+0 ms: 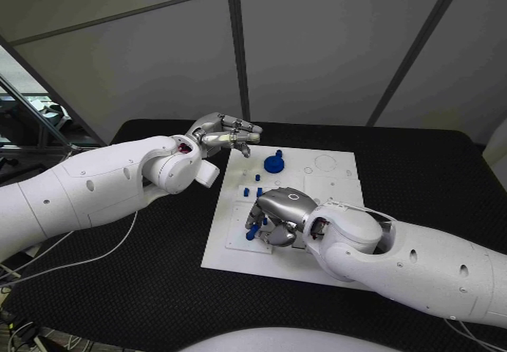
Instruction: Assemble the parts on the task board
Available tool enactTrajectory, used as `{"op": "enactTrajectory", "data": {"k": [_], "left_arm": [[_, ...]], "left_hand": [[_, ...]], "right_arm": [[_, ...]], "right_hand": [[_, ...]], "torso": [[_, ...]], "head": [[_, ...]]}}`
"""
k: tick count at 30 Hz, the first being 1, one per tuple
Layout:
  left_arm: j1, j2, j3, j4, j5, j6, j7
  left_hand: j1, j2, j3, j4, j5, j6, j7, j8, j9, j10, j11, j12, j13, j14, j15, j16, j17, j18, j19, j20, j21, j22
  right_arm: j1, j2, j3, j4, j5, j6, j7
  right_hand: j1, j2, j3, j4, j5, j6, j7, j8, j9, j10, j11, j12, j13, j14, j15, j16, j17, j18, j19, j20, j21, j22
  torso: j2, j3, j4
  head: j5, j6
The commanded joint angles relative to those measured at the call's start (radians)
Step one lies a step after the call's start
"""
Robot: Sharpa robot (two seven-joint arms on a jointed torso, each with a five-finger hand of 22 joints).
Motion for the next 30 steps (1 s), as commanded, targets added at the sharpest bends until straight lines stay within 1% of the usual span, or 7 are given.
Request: {"op": "enactTrajectory", "data": {"k": [1,2,4,7,14,25,30], "left_arm": [[0.001,0.001,0.001,0.001,0.005,0.01,0.003],[0.001,0.0,0.001,0.001,0.005,0.01,0.003],[0.001,0.0,0.001,0.001,0.005,0.01,0.003],[0.001,-0.001,0.001,0.001,0.005,0.009,0.002],[0.001,-0.002,0.001,0.002,0.005,0.011,0.0],[0.001,-0.002,0.001,0.001,0.005,0.014,-0.004],[0.001,-0.002,0.001,0.001,0.005,0.016,-0.004]], "left_hand": [[0.001,0.012,-0.002,-0.004,-0.003,-0.002,0.005,-0.004,0.002,-0.004,0.005,-0.002,0.002,0.004,0.004,-0.008,-0.001,-0.005,0.003,0.004,-0.005,-0.002],[0.001,0.012,-0.002,-0.004,-0.003,-0.002,0.005,-0.004,0.002,-0.004,0.005,-0.002,0.002,0.004,0.004,-0.008,-0.001,-0.005,0.003,0.004,-0.005,-0.002],[0.001,0.012,-0.002,-0.004,-0.003,-0.002,0.005,-0.004,0.002,-0.004,0.005,-0.002,0.002,0.004,0.004,-0.008,-0.001,-0.005,0.003,0.004,-0.005,-0.002],[0.001,0.012,-0.002,-0.004,-0.003,-0.002,0.005,-0.004,0.002,-0.004,0.005,-0.002,0.002,0.004,0.004,-0.008,-0.001,-0.005,0.003,0.004,-0.005,-0.002],[0.001,0.012,-0.002,-0.004,-0.003,-0.002,0.005,-0.004,0.002,-0.004,0.005,-0.002,0.002,0.004,0.004,-0.008,-0.001,-0.005,0.003,0.004,-0.005,-0.002],[0.001,0.012,-0.003,-0.004,-0.003,-0.002,0.005,-0.004,0.002,-0.005,0.005,-0.002,0.002,0.004,0.004,-0.008,-0.001,-0.005,0.003,0.004,-0.005,-0.002],[0.001,0.012,-0.003,-0.004,-0.003,-0.002,0.005,-0.004,0.002,-0.005,0.005,-0.002,0.002,0.004,0.004,-0.009,-0.002,-0.005,0.003,0.004,-0.006,-0.003]], "right_arm": [[0.0,0.005,-0.001,-0.004,0.0,0.021,0.007],[0.0,0.006,-0.001,-0.005,0.005,0.022,0.012],[0.0,0.008,-0.001,-0.008,0.01,0.024,0.017],[0.0,0.012,-0.001,-0.013,0.02,0.02,0.027],[0.0,0.018,-0.002,-0.016,0.034,-0.033,0.053],[0.0,0.012,-0.002,-0.009,0.065,-0.127,0.09],[0.0,-0.009,-0.002,0.007,0.071,-0.168,0.096]], "right_hand": [[-0.021,-0.019,-0.003,0.007,0.0,-0.021,0.009,-0.009,-0.005,-0.033,0.011,-0.018,-0.008,0.001,0.002,-0.014,-0.02,-0.008,0.025,-0.002,-0.021,0.131],[-0.033,-0.033,-0.004,0.008,0.001,-0.039,0.014,-0.009,-0.009,-0.059,0.018,-0.02,-0.014,-0.004,0.01,-0.024,-0.035,-0.004,0.015,0.002,-0.036,0.116],[-0.053,-0.054,-0.011,0.012,0.002,-0.067,0.018,-0.01,-0.016,-0.091,0.026,-0.02,-0.019,-0.011,0.018,-0.038,-0.054,0.001,0.002,0.009,-0.054,0.097],[-0.067,-0.071,-0.027,0.016,0.005,-0.088,0.014,-0.008,-0.02,-0.117,0.033,-0.019,-0.02,-0.018,0.022,-0.051,-0.075,0.006,-0.009,0.017,-0.071,0.08],[-0.065,-0.081,-0.048,0.014,0.0,-0.117,-0.001,-0.008,-0.022,-0.144,0.039,-0.018,-0.018,-0.02,0.028,-0.056,-0.089,0.009,-0.014,0.025,-0.08,0.071],[-0.06,-0.081,-0.065,0.014,0.0,-0.137,-0.003,-0.009,-0.023,-0.146,0.039,-0.012,-0.014,-0.02,0.028,-0.058,-0.099,0.01,-0.015,0.027,-0.084,0.068],[-0.056,-0.09,-0.098,0.012,-0.001,-0.174,-0.013,-0.008,-0.023,-0.169,0.043,-0.016,-0.013,-0.027,0.031,-0.074,-0.127,0.015,-0.026,0.029,-0.105,0.048]], "torso": [[0.0,-0.0014,0.0004],[0.0,-0.0013,0.0005],[-0.001,-0.0013,0.0008],[0.0,-0.0008,0.0003],[0.0,-0.0002,0.0002],[0.0,0.0,-0.0002],[-0.001,-0.0001,0.0005]], "head": [[0.0,-0.001],[0.0,-0.002],[-0.001,-0.001],[-0.001,-0.001],[0.0,0.0],[-0.002,0.001],[-0.005,0.005]]}}
